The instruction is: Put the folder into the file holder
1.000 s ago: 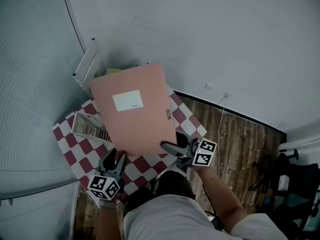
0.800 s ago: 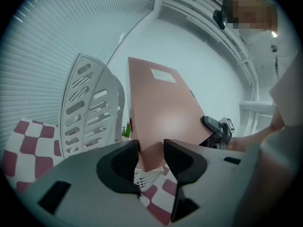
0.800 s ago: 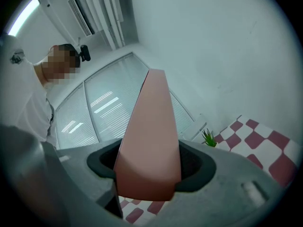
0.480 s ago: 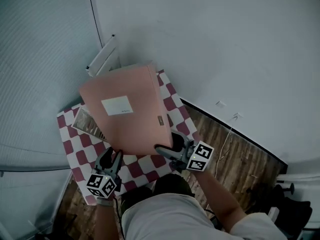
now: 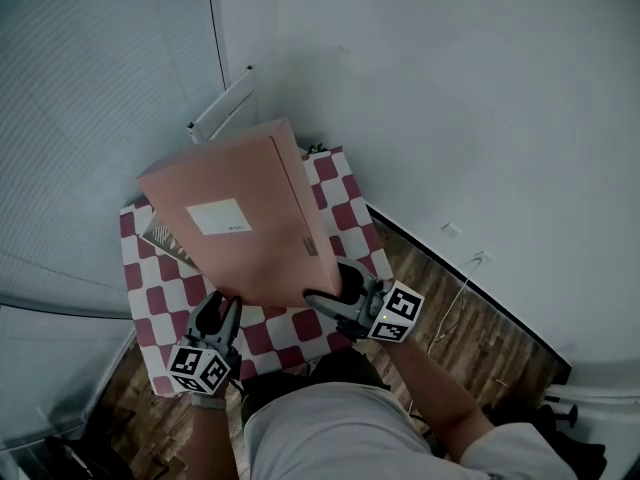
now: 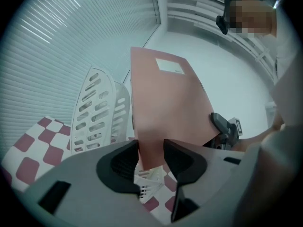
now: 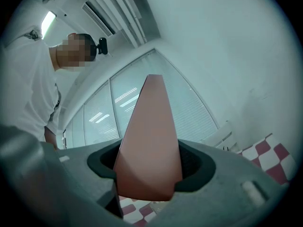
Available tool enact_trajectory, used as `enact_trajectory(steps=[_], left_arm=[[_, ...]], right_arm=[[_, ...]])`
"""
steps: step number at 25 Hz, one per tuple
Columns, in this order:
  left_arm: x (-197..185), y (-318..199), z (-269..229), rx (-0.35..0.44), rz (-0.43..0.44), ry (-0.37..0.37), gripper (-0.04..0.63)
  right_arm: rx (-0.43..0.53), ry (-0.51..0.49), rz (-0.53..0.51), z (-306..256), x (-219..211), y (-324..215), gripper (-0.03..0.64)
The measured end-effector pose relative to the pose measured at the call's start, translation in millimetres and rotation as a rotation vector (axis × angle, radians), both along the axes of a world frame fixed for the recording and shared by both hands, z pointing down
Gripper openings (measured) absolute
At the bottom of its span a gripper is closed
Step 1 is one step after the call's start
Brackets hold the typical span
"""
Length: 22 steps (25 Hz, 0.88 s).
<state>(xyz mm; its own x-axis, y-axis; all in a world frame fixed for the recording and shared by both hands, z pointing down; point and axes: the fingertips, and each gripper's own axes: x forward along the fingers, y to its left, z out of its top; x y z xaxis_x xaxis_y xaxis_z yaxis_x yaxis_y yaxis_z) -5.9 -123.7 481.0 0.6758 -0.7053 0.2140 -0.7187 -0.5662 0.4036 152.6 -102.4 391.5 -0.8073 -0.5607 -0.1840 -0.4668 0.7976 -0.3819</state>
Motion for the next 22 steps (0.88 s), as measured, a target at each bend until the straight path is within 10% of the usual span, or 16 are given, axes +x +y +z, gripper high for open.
enact_trajectory(steps=[22], left_arm=[[-11,-27,42,-0.079,-0.11,-0.103,0.15]], right_arm=[[0.106,0.199,-0.045,35,-20,-20,0.298]])
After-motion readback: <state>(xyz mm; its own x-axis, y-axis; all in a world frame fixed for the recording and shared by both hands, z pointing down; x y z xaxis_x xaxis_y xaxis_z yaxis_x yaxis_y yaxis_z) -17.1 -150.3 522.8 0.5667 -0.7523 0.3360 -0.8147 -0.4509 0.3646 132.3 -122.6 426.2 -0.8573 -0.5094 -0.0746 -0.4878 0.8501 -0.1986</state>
